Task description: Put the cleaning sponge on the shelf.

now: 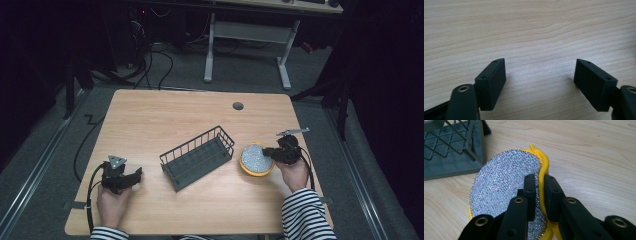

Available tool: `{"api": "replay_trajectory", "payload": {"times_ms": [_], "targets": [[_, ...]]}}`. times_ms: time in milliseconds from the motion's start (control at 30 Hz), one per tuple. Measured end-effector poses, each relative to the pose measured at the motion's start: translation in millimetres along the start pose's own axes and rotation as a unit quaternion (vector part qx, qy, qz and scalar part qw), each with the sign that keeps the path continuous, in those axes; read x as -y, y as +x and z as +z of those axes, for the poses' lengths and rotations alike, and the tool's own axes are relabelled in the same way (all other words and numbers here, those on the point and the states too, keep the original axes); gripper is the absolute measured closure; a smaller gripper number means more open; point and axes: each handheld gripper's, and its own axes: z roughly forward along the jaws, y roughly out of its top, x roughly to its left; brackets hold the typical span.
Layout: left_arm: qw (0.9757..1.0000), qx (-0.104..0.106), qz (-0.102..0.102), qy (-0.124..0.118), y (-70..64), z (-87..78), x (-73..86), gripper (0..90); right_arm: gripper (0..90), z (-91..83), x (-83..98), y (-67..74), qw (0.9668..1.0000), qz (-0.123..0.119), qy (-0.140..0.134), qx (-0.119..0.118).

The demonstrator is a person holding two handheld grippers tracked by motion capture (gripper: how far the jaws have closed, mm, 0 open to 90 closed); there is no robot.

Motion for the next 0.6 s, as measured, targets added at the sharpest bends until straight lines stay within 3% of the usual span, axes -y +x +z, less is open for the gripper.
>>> {"api": "replay_trajectory", "payload": {"times_ms": [100,600], "targets": [[1.0,0.003,0.004,-0.002,-0.6,-0.3,0.2,30.6,81.5,-3.9,0.1,0.9,1.0,-0.004,-0.003,0.001],[1.0,0.005,0.008,-0.001,-1.0,-0.3,0.2,29.7,81.4,-30.7,-13.9,8.6,0.9989,-0.023,-0.038,-0.012]]}}
